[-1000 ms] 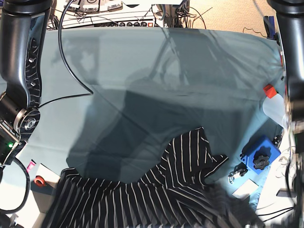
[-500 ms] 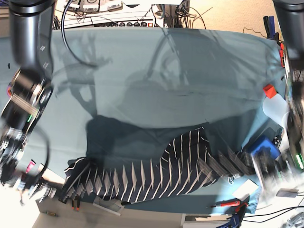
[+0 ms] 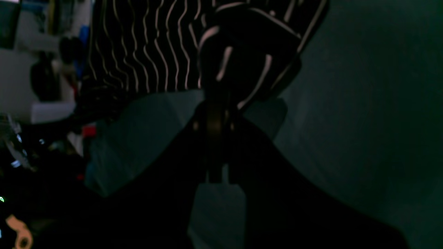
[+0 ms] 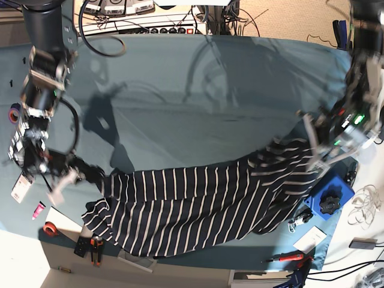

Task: Layout the t-shirt on the table in an organized manner, then fold the t-shirt properly
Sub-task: 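Lower the held shirt onto the table with both grippers, spreading it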

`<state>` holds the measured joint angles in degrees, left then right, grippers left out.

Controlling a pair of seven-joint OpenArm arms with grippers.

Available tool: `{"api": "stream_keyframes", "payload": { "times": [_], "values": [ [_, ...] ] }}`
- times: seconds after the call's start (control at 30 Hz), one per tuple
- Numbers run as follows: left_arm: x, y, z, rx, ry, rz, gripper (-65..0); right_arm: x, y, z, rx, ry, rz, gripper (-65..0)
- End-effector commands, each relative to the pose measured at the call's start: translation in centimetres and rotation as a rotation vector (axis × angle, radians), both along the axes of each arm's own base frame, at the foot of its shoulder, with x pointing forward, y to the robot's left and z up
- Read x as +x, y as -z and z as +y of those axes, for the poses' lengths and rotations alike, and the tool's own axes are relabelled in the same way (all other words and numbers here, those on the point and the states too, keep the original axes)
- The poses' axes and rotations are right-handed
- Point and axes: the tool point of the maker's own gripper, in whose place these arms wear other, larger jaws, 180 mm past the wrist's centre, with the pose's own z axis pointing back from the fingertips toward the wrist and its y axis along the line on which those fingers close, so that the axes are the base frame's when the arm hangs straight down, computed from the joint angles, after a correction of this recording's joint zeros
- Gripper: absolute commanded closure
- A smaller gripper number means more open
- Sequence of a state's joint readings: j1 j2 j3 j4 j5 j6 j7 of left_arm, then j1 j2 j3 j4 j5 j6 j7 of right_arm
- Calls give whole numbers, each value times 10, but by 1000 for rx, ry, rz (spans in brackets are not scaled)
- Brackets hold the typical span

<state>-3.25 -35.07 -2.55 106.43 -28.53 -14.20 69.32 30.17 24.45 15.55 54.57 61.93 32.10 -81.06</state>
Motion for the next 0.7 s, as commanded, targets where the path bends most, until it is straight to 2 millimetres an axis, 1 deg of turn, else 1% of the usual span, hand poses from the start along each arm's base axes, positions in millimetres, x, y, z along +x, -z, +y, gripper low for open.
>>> {"api": "stream_keyframes", "payload": {
  "times": [0.0, 0.1, 0.2, 0.23, 0.27, 0.3, 0.37, 0.5, 0.57, 0.6, 0.67],
  "values": [
    [4, -16, 10, 16, -17, -52, 0, 13, -39, -11, 13, 21, -131, 0],
    [-8, -31, 18, -20, -47, -107, 0, 7, -76, -25, 12, 45, -288, 0],
    [-25, -45, 23, -32, -41, -143, 0, -6, -113, -44, -50, 86, -438, 0],
    [-33, -48, 24, -39, -44, -146, 0, -13, -118, -49, -82, 96, -468, 0],
    [-41, -48, 26, -45, -53, -143, 0, -21, -120, -53, -122, 101, -485, 0],
    [-50, -46, 28, -44, -58, -133, 0, -29, -116, -58, -160, 108, -481, 0],
    [-68, -37, 30, -51, -79, -98, 0, -46, -99, -62, -203, 113, -440, 0],
    [-104, -14, 23, -89, -95, 10, 0, -84, -53, -60, -232, 90, -308, 0],
    [-119, -4, 18, -101, -97, 53, 0, -103, -32, -59, -222, 82, -243, 0],
    [-125, 0, 15, -109, -99, 70, 0, -112, -25, -58, -207, 80, -222, 0],
    [-139, 6, 9, -121, -102, 101, 0, -128, -18, -57, -161, 89, -203, 0]
  ]
}}
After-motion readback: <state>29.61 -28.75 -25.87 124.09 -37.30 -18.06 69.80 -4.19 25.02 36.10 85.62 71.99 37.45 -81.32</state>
